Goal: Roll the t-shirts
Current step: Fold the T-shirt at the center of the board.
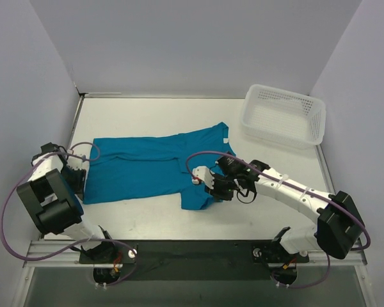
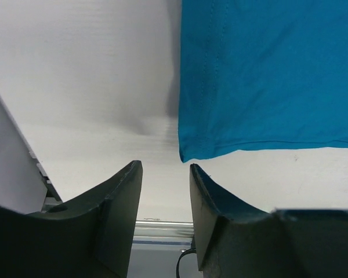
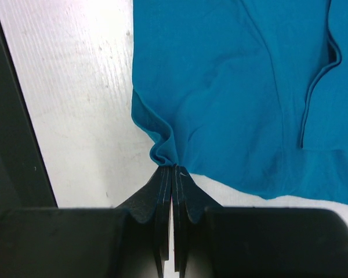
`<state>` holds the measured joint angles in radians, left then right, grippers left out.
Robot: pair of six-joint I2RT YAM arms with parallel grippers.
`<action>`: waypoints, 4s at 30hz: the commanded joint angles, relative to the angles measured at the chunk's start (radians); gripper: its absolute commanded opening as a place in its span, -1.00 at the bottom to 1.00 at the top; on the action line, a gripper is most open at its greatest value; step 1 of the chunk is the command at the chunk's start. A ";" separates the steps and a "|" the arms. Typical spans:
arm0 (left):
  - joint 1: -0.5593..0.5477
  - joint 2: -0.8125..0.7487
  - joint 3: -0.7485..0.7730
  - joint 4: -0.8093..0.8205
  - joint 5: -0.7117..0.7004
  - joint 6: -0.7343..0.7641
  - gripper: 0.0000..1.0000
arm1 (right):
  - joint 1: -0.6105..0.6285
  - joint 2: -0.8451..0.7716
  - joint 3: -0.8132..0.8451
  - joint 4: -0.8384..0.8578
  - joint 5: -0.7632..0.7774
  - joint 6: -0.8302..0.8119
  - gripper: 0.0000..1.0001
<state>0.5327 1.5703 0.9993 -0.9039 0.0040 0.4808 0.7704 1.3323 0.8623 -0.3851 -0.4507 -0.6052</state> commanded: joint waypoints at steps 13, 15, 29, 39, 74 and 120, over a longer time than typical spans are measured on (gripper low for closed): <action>0.006 0.125 0.041 0.016 0.076 0.013 -0.10 | -0.016 -0.035 0.017 -0.109 0.061 -0.013 -1.00; 0.006 0.132 0.033 0.005 0.083 0.016 -0.11 | -0.016 -0.038 0.012 -0.107 0.063 -0.016 -1.00; 0.006 0.125 0.019 -0.022 0.067 0.012 -0.19 | -0.019 -0.054 -0.012 -0.077 0.066 -0.011 -1.00; 0.004 0.154 0.005 -0.035 0.062 0.004 -0.27 | -0.026 -0.073 -0.034 -0.035 0.073 -0.005 -1.00; -0.154 0.335 0.541 -0.204 0.183 -0.091 -1.00 | -0.333 0.097 0.267 0.072 0.211 0.111 -1.00; -0.206 0.599 0.858 -0.204 0.036 -0.191 -0.89 | -0.364 0.636 0.754 0.035 0.210 0.041 -1.00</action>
<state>0.3283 2.1571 1.8206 -1.1183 0.0727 0.3122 0.4000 1.9415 1.5654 -0.3412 -0.2638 -0.5629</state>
